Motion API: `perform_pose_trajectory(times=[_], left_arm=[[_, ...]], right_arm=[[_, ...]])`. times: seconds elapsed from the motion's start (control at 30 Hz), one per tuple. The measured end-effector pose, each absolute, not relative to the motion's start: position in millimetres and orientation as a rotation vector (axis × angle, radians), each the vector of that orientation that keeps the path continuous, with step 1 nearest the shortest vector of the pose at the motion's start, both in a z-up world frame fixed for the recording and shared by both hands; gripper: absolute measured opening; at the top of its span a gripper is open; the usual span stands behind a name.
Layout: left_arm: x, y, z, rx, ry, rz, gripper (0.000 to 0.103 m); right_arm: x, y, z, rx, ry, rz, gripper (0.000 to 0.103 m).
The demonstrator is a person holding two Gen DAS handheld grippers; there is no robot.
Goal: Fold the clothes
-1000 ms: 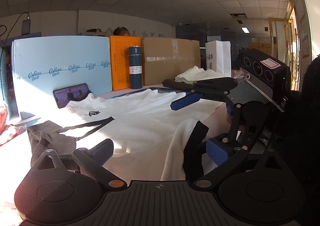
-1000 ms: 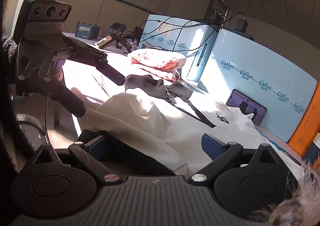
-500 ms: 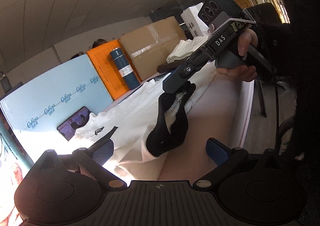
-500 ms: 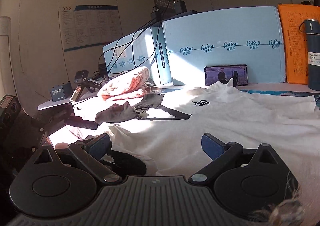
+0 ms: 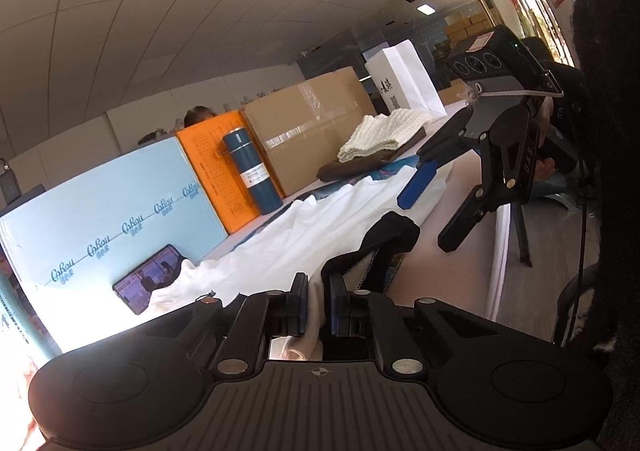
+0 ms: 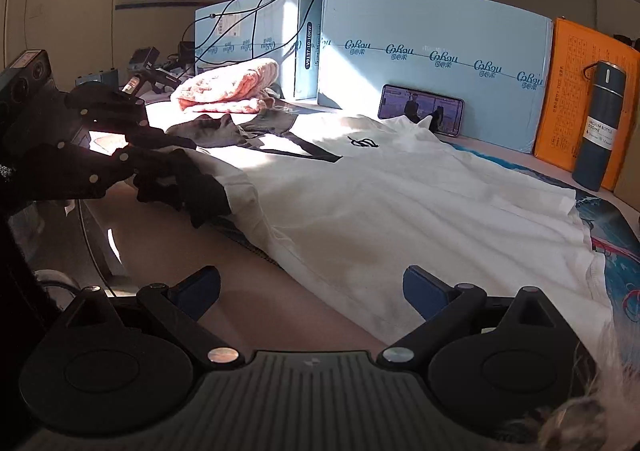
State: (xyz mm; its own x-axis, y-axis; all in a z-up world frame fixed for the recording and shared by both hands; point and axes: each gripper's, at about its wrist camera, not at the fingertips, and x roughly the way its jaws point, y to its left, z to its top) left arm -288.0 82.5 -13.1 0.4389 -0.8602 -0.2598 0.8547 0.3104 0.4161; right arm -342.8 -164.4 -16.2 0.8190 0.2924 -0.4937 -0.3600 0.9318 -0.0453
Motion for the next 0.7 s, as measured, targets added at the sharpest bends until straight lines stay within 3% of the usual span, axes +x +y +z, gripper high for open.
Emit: perform_pose_trajectory(times=[0.13, 0.23, 0.3, 0.4, 0.6, 0.63, 0.67, 0.7], left_arm=[[-285, 80, -19, 0.561, 0.051, -1.169, 0.020], [-284, 78, -22, 0.552, 0.049, -1.145, 0.036], [-284, 82, -20, 0.509, 0.027, -1.140, 0.054], [-283, 89, -13, 0.437, 0.003, -1.164, 0.069], [-289, 87, -17, 0.496, 0.046, -1.226, 0.070], [-288, 84, -20, 0.510, 0.056, -1.224, 0.070], [-288, 82, -23, 0.524, 0.065, -1.222, 0.070], [-286, 81, -25, 0.526, 0.074, -1.217, 0.069]], right_arm=[[-334, -162, -16, -0.150, 0.484, 0.344, 0.099], [-330, -155, -15, -0.174, 0.460, 0.371, 0.098], [-328, -150, -13, -0.179, 0.438, 0.418, 0.098], [-324, -145, -11, -0.160, 0.404, 0.448, 0.098], [-318, -148, -4, -0.089, 0.340, 0.498, 0.095], [-317, -148, -4, -0.083, 0.337, 0.509, 0.084], [-318, -147, -3, -0.084, 0.331, 0.527, 0.064], [-319, -146, -3, -0.087, 0.326, 0.547, 0.055]])
